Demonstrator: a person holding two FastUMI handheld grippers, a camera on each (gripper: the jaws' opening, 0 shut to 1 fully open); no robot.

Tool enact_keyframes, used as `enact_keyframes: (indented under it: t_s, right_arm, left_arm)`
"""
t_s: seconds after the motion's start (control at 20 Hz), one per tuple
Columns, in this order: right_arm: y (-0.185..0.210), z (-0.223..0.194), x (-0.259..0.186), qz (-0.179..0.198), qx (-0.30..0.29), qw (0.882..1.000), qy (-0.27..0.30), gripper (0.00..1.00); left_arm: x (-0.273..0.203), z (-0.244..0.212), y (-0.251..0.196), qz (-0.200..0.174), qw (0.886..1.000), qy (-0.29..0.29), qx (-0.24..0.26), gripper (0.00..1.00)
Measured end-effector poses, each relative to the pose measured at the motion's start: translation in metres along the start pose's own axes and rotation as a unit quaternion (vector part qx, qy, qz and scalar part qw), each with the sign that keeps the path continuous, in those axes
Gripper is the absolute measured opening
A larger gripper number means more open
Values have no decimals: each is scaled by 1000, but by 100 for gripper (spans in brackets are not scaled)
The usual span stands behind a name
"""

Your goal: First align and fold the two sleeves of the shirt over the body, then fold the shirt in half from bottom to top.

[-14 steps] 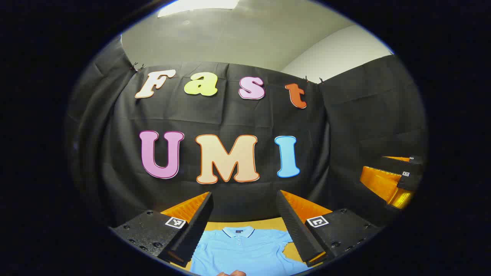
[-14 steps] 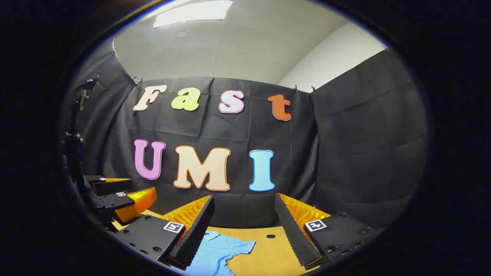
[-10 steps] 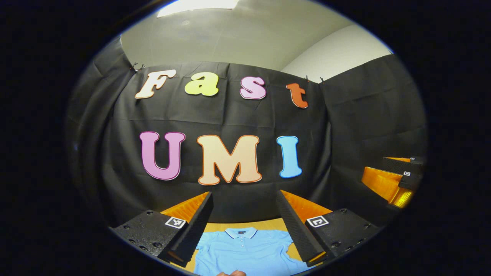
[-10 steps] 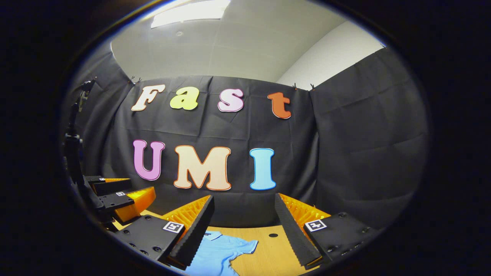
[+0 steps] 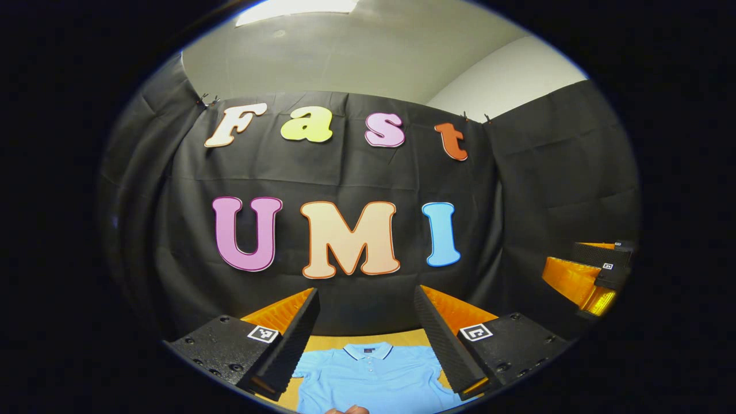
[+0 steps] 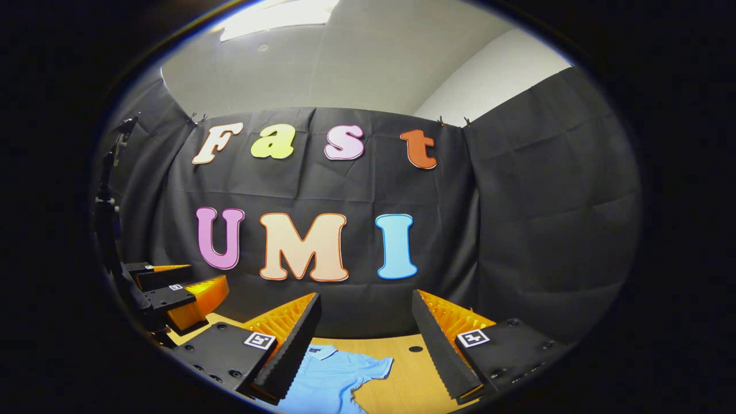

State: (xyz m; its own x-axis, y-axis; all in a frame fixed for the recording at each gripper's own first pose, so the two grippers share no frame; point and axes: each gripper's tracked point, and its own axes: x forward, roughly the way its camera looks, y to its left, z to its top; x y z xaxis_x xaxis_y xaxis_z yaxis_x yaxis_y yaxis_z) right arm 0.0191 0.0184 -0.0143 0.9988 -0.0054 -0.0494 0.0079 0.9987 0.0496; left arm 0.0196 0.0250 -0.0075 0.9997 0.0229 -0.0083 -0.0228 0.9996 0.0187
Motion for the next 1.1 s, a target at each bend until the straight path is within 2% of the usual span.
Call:
enact_keyframes:
  t_s: [0.25,0.55,0.75,1.1]
  right_arm:
    - [7,-22,8,3,7,1000,23,98]
    - [20,-49,32,13,-3,999,44,98]
    - [30,-73,63,26,-13,998,52,100]
    - [14,-142,134,0,-37,996,84,98]
  left_arm:
    - [0,-10,14,10,1000,9,2,100]
    - [5,-24,39,24,999,21,-7,98]
    - [13,-23,57,32,999,11,-1,98]
    - [27,-34,89,47,999,18,8,98]
